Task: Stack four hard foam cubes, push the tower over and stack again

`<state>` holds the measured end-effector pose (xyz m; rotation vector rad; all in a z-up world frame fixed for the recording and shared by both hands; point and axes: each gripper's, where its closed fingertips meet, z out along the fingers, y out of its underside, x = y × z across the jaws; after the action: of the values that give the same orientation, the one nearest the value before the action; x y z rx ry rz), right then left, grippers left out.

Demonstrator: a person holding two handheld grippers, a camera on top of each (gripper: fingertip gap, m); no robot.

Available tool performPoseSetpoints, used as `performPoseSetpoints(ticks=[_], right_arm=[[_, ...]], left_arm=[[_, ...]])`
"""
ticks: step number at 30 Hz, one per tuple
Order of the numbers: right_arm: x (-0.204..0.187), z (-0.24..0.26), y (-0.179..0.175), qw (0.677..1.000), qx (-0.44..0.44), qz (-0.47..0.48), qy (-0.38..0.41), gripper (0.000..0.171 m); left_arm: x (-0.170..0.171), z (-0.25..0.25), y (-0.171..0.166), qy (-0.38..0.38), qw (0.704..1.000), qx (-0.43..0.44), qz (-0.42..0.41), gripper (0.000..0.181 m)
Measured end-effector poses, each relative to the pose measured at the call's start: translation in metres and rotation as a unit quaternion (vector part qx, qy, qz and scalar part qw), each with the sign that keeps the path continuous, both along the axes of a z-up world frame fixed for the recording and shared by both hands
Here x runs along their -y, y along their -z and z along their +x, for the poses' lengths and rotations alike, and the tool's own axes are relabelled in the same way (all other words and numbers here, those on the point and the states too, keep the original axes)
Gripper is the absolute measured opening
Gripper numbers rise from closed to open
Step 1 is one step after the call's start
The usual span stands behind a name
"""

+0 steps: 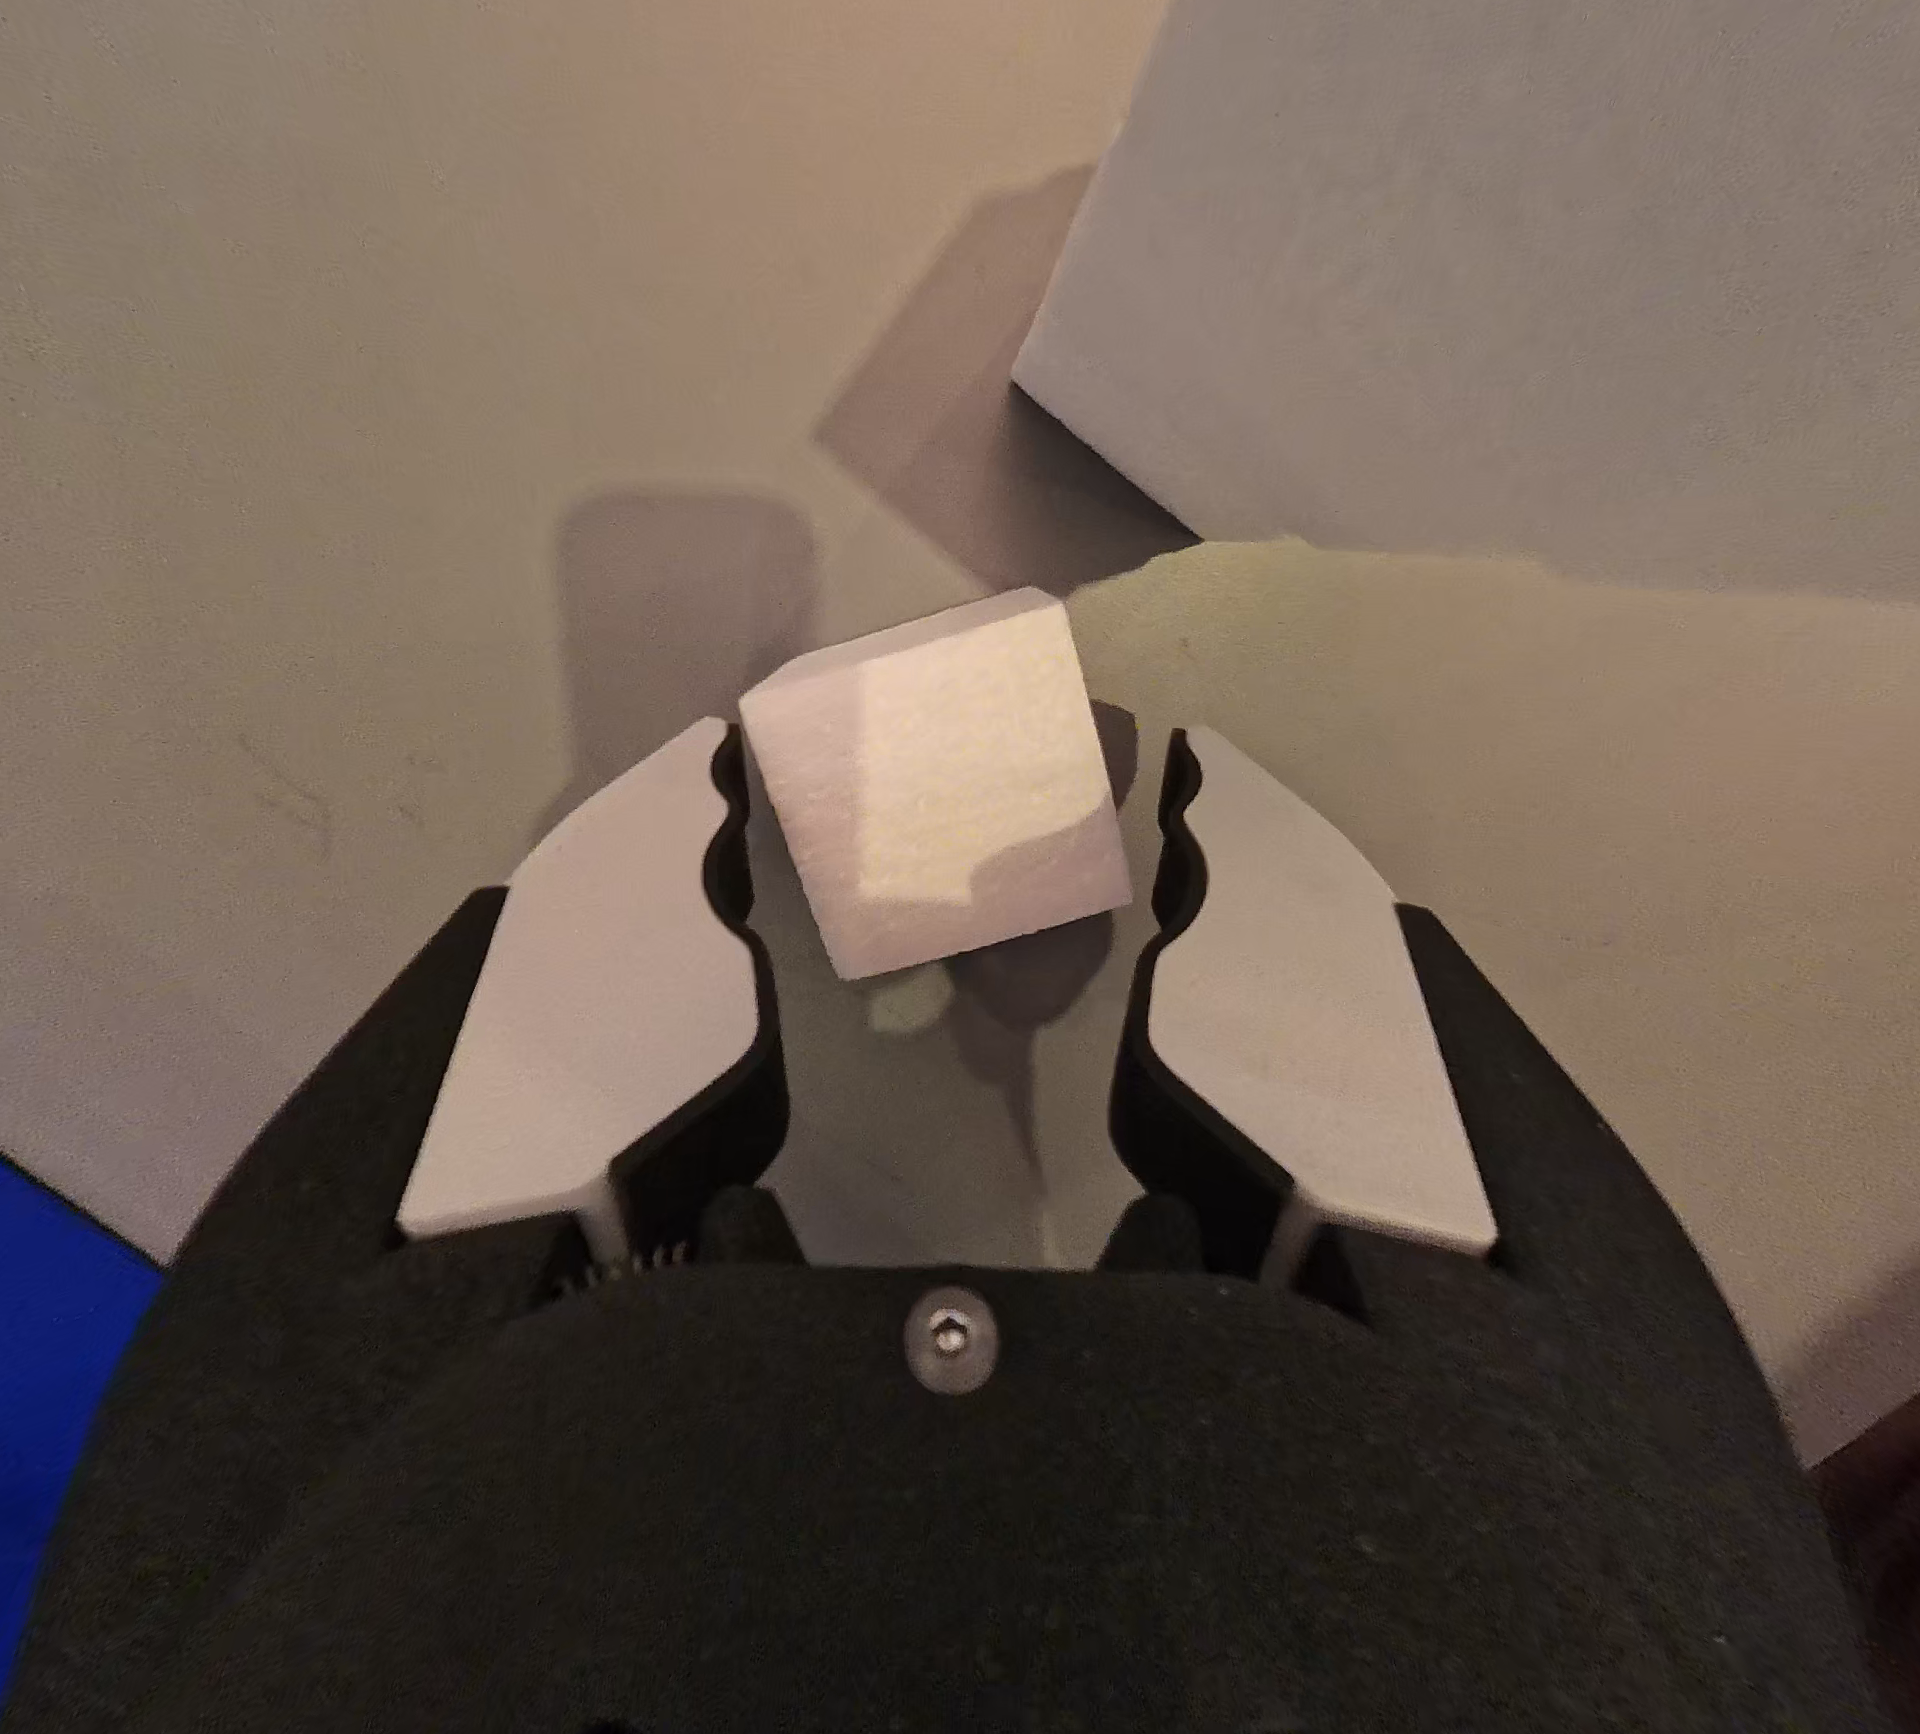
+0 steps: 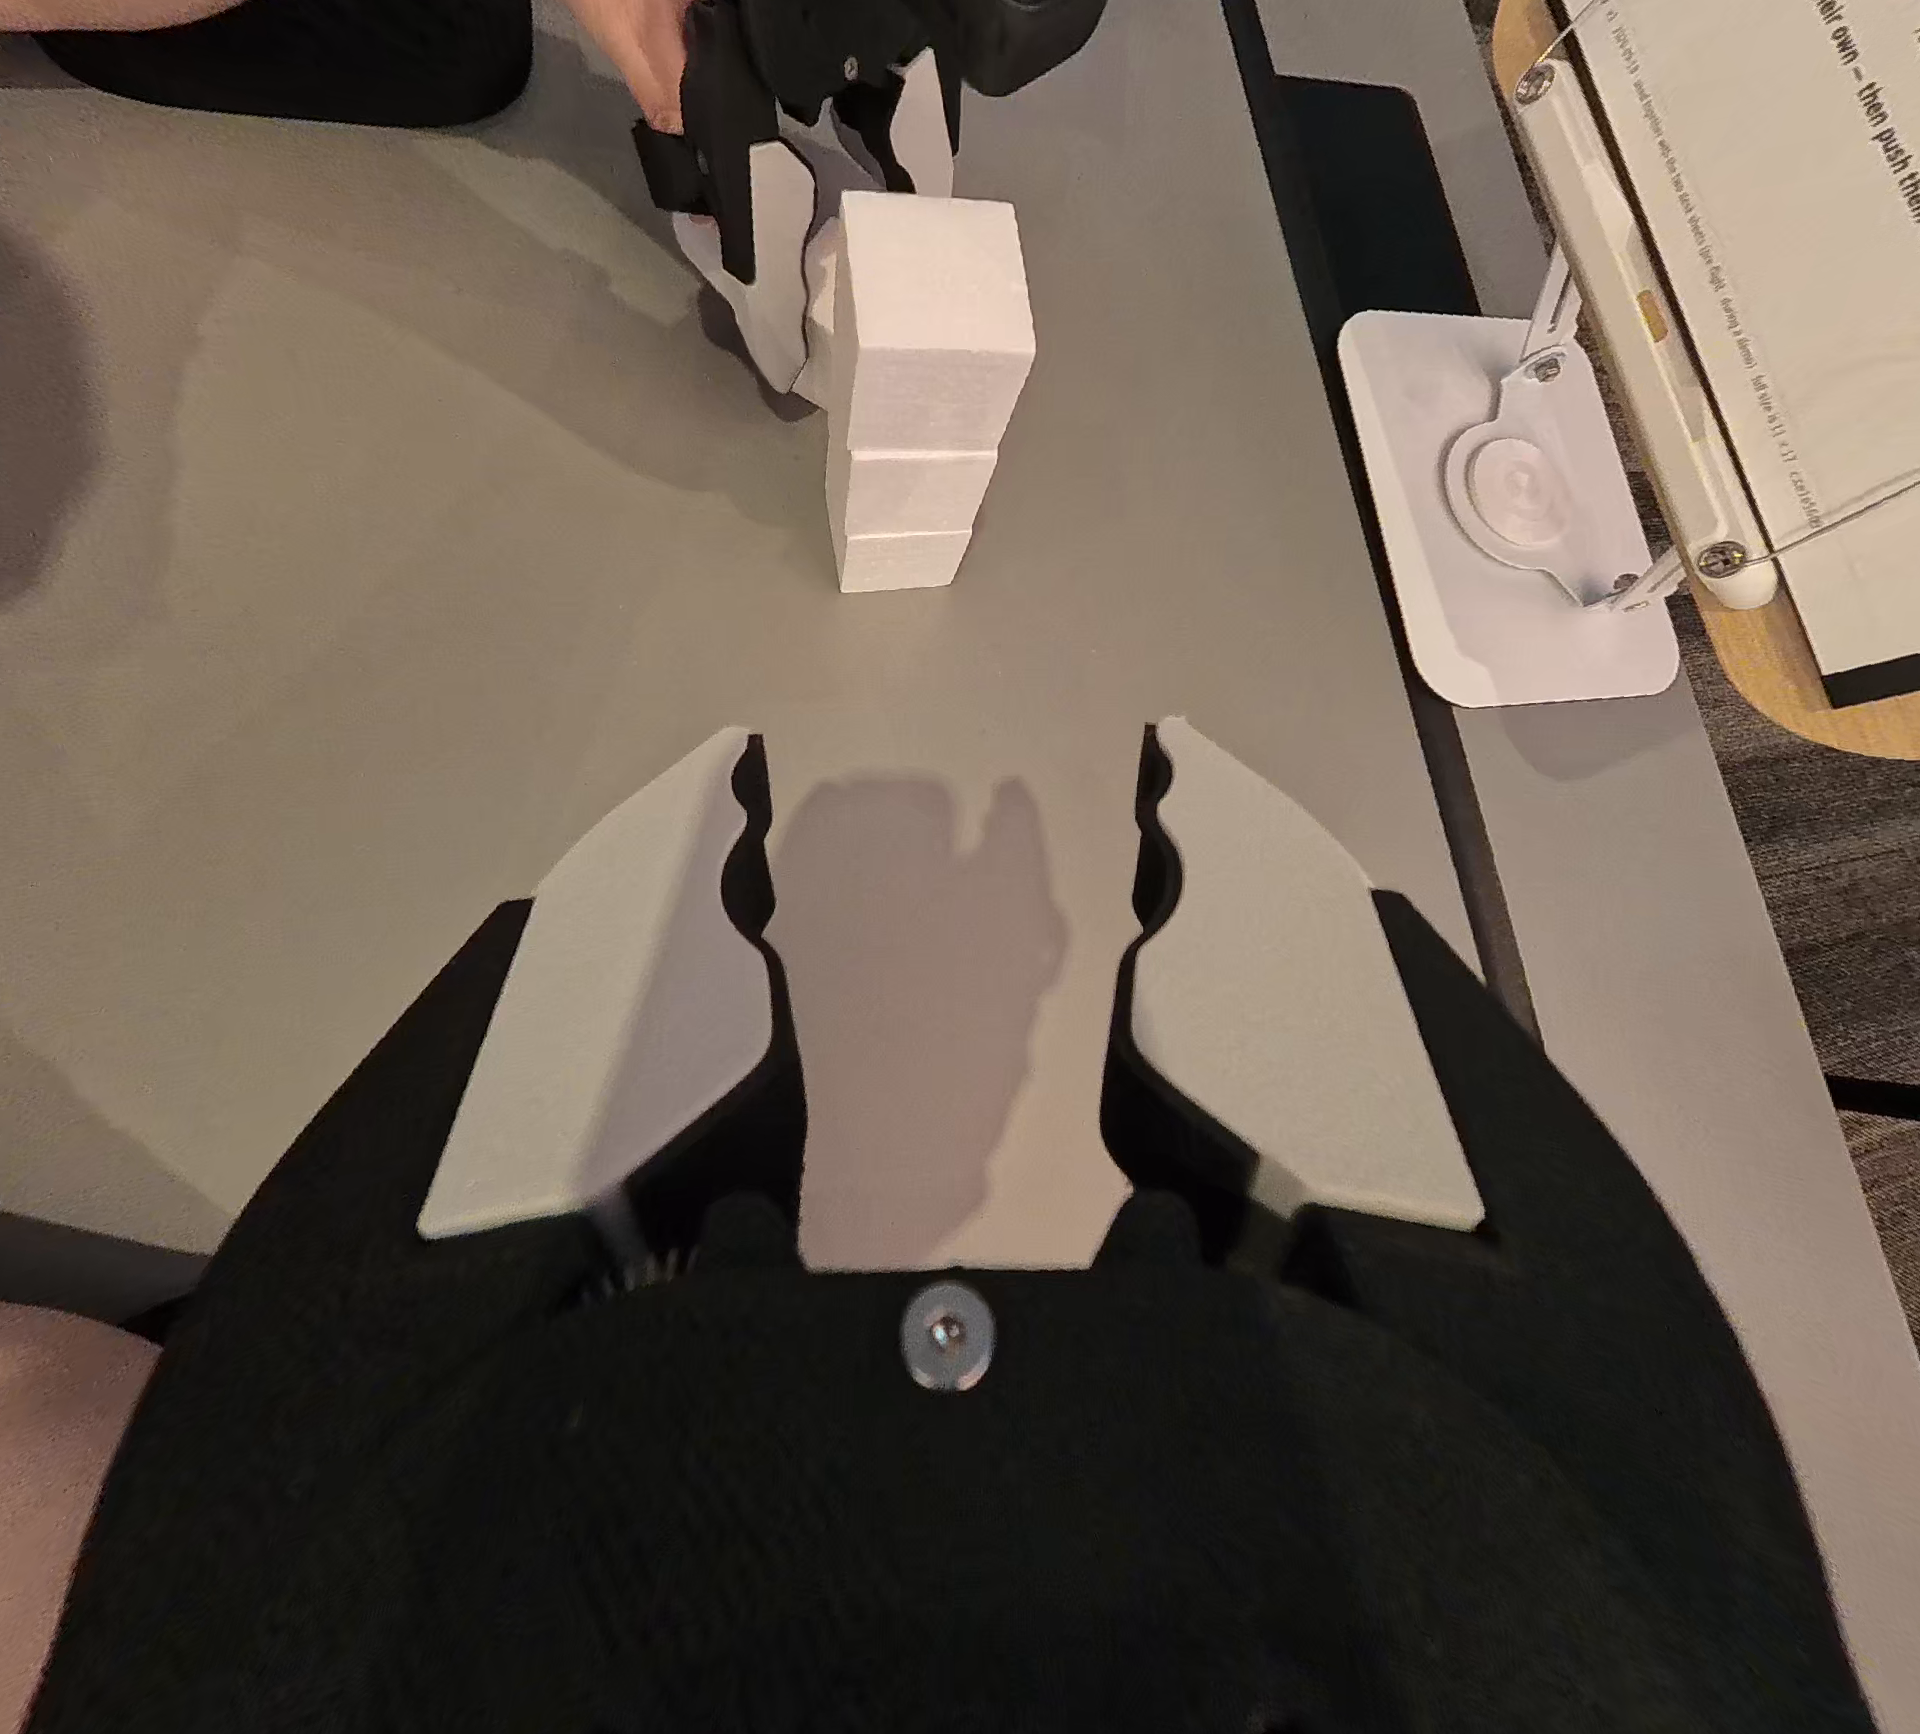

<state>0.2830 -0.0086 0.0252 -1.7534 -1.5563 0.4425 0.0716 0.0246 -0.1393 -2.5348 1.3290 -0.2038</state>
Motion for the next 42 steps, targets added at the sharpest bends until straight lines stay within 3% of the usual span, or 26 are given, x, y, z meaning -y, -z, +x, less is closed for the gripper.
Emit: performPoseSetpoints(ticks=[5,42], right_arm=[[-0.001,0.002,0.001,1.000,0.001,-0.002,0.002,0.069],[-0.002,0.009,0.017,0.999,0.024,-0.022,0.004,0.069]], left_arm=[[-0.001,0.001,0.003,0.007,1.000,-0.004,0.001,0.065],[-0.020,-0.013,-0.021,-0.012,0.995,-0.039,0.088,0.064]])
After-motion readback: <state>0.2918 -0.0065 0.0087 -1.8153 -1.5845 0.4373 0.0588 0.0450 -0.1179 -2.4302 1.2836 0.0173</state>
